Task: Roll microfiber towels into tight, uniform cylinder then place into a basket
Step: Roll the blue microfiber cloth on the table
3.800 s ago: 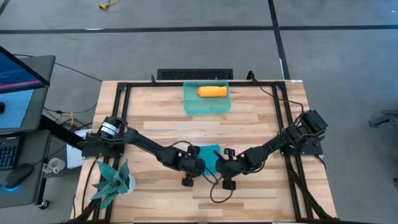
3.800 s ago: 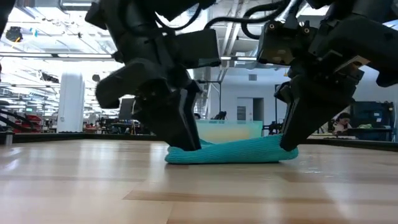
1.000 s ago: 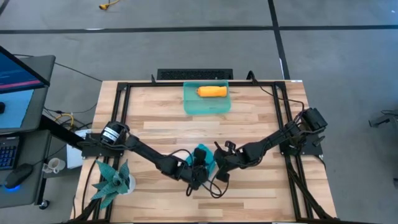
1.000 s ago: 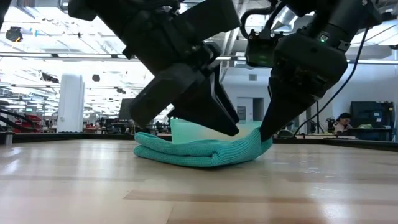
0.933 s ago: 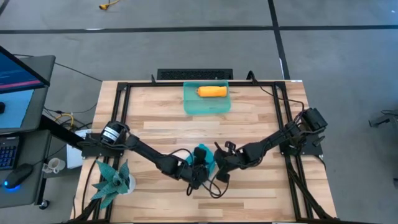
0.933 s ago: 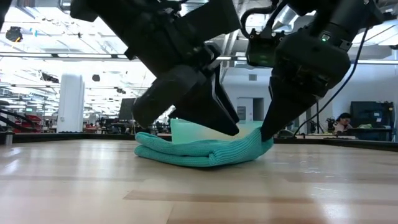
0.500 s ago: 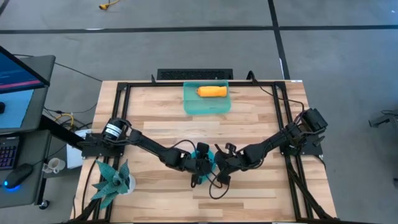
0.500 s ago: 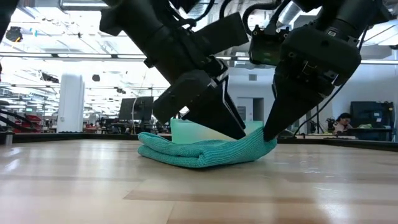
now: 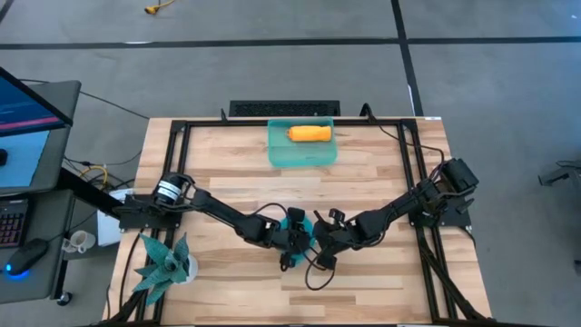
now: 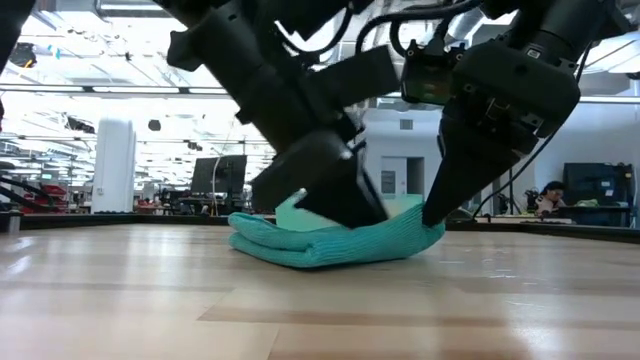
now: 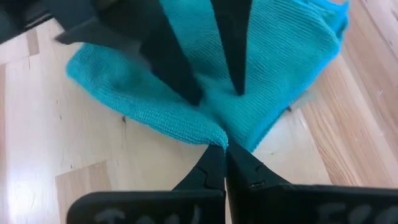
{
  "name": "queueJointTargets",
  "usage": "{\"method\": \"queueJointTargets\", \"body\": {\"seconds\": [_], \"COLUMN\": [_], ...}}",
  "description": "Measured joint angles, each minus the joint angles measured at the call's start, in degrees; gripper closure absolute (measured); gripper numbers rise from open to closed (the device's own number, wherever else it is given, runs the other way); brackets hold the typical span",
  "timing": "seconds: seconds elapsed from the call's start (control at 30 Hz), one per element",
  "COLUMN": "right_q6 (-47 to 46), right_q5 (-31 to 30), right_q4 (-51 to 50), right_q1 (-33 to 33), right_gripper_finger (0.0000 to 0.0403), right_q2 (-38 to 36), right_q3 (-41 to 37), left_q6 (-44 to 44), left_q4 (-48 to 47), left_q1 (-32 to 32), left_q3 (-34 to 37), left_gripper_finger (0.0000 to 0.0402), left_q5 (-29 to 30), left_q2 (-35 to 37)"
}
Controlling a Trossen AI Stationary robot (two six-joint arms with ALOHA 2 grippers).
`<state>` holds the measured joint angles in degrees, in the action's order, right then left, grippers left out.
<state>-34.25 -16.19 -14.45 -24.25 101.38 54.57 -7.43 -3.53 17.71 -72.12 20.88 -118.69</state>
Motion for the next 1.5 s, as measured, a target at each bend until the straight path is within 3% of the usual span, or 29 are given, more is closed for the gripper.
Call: {"method": "queueJointTargets", "body": {"seconds": [0.53,1.03,1.5], "right_q6": [1.7,1.3,6.4], "right_q5": [-0.3,0.3,1.2], "right_q4": [1.0,2.0,4.0], "right_q1": [3.2,7.1,9.3], "right_gripper_finger": [0.0391,0.0391,0.0391], "right_q2": [0.0,0.6,1.1], "right_q3": [0.0,0.0,-0.1], "left_q6": [4.9,4.3,2.6], "left_q4": [0.7,0.4,-0.7], "left_q1": [0.3,0.2,0.3], "left_q3": [-0.1,-0.1,-0.1], "left_gripper_finger": [0.0276,0.0276,0.0276], "left_q5": [0.8,1.4,3.7], "left_q2": [-1.4,-1.4,-1.4]}}
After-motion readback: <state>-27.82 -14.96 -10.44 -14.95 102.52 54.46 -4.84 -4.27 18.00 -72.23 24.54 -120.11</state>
